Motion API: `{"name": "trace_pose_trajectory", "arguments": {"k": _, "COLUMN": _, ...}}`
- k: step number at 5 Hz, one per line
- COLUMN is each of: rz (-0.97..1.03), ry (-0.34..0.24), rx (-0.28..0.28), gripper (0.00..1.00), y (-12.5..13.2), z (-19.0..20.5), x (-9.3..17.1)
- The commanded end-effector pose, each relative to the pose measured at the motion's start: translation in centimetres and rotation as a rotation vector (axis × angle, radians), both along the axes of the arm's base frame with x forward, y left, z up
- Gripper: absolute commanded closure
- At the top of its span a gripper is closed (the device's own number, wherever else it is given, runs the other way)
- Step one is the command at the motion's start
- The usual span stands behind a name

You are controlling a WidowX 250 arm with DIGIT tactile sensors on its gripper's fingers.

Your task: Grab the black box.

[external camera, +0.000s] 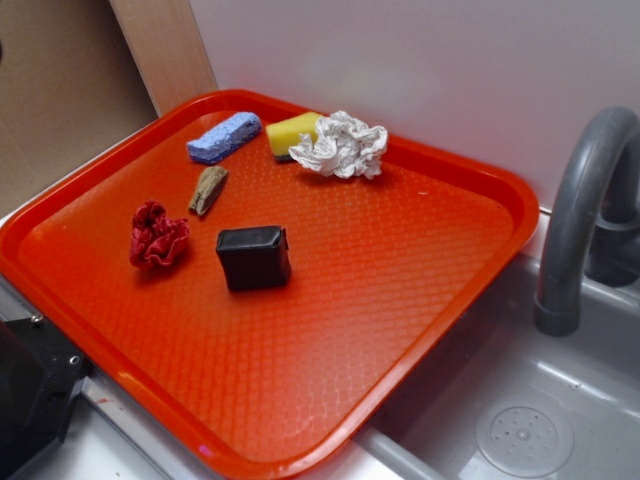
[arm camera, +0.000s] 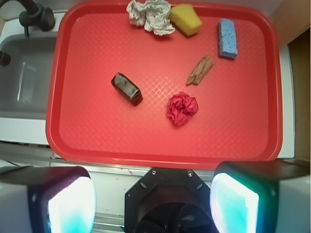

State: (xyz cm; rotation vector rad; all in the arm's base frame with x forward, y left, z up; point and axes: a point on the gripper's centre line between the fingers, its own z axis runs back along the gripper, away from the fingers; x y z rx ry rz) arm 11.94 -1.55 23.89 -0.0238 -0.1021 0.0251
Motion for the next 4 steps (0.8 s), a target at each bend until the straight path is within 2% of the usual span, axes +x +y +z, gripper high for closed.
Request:
{"name": "trace_pose_trajectory", "arguments": {"k": 1, "rz": -0.355, "ry": 0.065, "rx": 0.144, "gripper": 0.00, "y": -1.2, "z": -7.7, "x": 5.2}}
{"name": "trace_pose_trajectory", "arguments": {"k": 2, "rz": -0.542, "ry": -0.101, "rx": 0.102, "gripper": 0.00, "y": -2.5, "z": -12.1, "x": 7.2}}
{"name": "trace_pose_trajectory", "arguments": {"k": 3, "rz": -0.581, "ry": -0.184, "rx": 0.072, "gripper": 0.00, "y": -2.5, "z": -15.6, "x": 11.5}}
{"name": "trace_pose_trajectory", "arguments": {"k": 4, "rz": -0.633, "ry": -0.272, "rx": 0.039, "gripper": 0.00, "y": -4.4, "z": -15.8, "x": 11.5}}
